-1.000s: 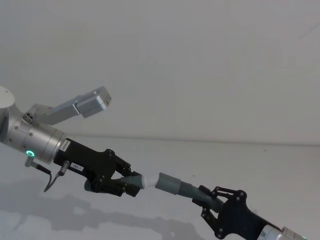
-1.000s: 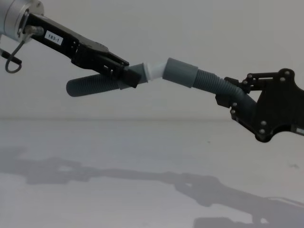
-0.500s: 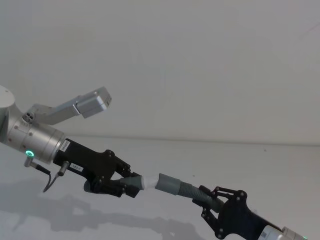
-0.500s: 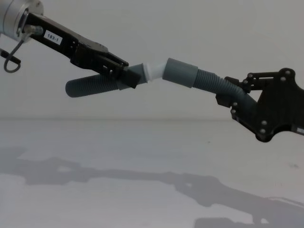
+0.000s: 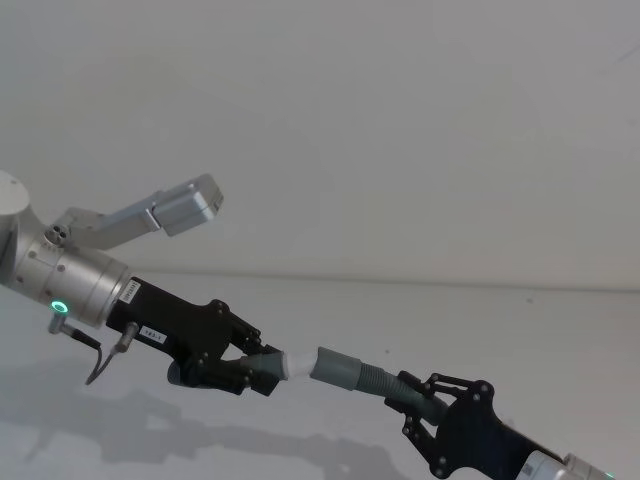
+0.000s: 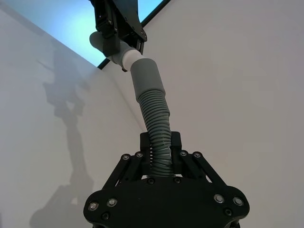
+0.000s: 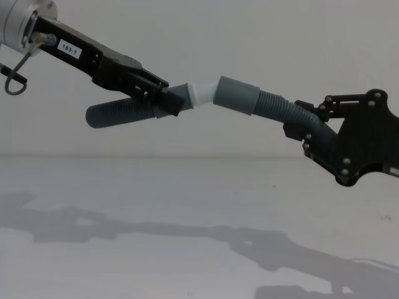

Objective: Use both hands to pick up one end of the pipe from the table, align the ends, and insert them.

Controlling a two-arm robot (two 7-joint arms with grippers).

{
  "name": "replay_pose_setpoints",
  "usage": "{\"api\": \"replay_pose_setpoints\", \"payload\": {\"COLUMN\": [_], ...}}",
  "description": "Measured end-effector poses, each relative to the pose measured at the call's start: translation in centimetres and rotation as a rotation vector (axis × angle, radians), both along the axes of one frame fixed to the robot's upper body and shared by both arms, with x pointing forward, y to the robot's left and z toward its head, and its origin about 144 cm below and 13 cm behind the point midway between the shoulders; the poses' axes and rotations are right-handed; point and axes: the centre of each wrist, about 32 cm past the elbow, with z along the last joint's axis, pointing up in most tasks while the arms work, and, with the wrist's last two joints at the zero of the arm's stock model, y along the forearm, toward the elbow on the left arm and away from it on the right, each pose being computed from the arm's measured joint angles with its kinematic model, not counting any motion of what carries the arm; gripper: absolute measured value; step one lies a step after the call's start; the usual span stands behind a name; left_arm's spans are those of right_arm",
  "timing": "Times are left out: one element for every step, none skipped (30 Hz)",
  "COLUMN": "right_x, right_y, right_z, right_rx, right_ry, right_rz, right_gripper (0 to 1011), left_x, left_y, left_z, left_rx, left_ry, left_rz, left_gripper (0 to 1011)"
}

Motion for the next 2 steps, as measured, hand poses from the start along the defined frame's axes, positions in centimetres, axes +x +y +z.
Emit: {"api": "replay_pose_setpoints", "payload": {"right_x": [0.0, 0.0], "right_y": [0.0, 0.0], "right_z": [0.0, 0.0], "right_rx": [0.0, 0.0], "right_ry": [0.0, 0.0], "right_rz": [0.0, 0.0], "right_gripper": [216, 216], "left_x": [0.0, 0.0], "left_y": [0.0, -0.01], "left_z": [0.0, 0.0], "left_rx": [0.0, 0.0], "left_ry": [0.0, 0.0], "left_rz": [0.0, 0.0], "left_gripper": [339, 339]}}
